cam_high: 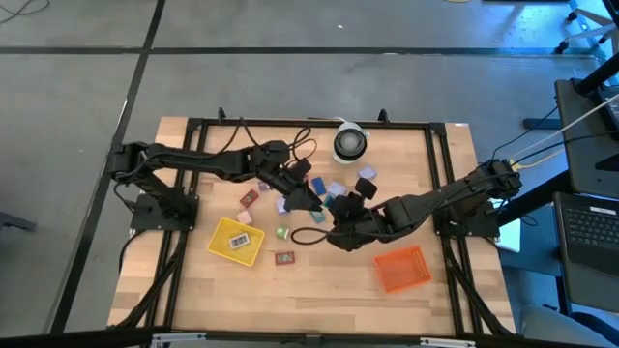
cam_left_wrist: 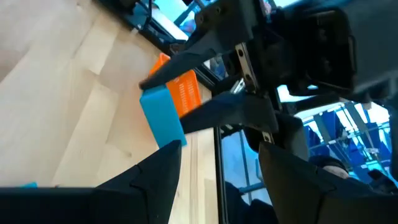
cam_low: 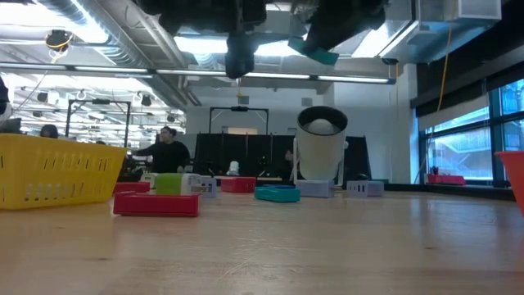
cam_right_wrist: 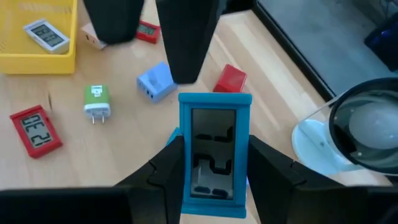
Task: Pick & Place Office items
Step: Put the right light blue digital timer into the yellow bin
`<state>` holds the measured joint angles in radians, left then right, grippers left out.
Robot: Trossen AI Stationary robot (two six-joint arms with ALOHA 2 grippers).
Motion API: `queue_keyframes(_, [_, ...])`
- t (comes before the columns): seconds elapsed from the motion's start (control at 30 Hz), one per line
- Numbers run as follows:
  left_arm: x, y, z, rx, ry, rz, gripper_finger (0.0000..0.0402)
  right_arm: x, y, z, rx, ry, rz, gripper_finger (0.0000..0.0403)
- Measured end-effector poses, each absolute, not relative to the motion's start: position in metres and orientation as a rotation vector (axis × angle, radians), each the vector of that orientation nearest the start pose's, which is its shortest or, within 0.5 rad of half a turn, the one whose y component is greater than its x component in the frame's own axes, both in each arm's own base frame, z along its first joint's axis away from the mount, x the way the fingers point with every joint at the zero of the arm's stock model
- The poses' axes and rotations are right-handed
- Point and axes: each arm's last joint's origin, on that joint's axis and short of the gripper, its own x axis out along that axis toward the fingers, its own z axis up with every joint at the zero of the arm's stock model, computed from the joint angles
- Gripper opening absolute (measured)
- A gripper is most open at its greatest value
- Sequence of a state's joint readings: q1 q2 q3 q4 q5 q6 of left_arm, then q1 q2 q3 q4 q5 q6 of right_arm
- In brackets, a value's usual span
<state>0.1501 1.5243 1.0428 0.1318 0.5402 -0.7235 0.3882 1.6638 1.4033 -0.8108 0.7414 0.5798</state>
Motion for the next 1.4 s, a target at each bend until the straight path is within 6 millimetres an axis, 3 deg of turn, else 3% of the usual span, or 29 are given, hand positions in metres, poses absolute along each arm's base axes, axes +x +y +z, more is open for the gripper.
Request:
queue_keyframes(0.67, [0.342,0.058,0.266,-0.785,0.432,-0.157,0.0212,0.320,0.118,0.284,-0.082,0.769,-0.516,0.0142])
queue_keyframes(1.4, [0.346,0.035,0.267,-0.774,0.431,-0.165,0.0212,0.332,0.109,0.288,-0.095,0.726,-0.480,0.0142])
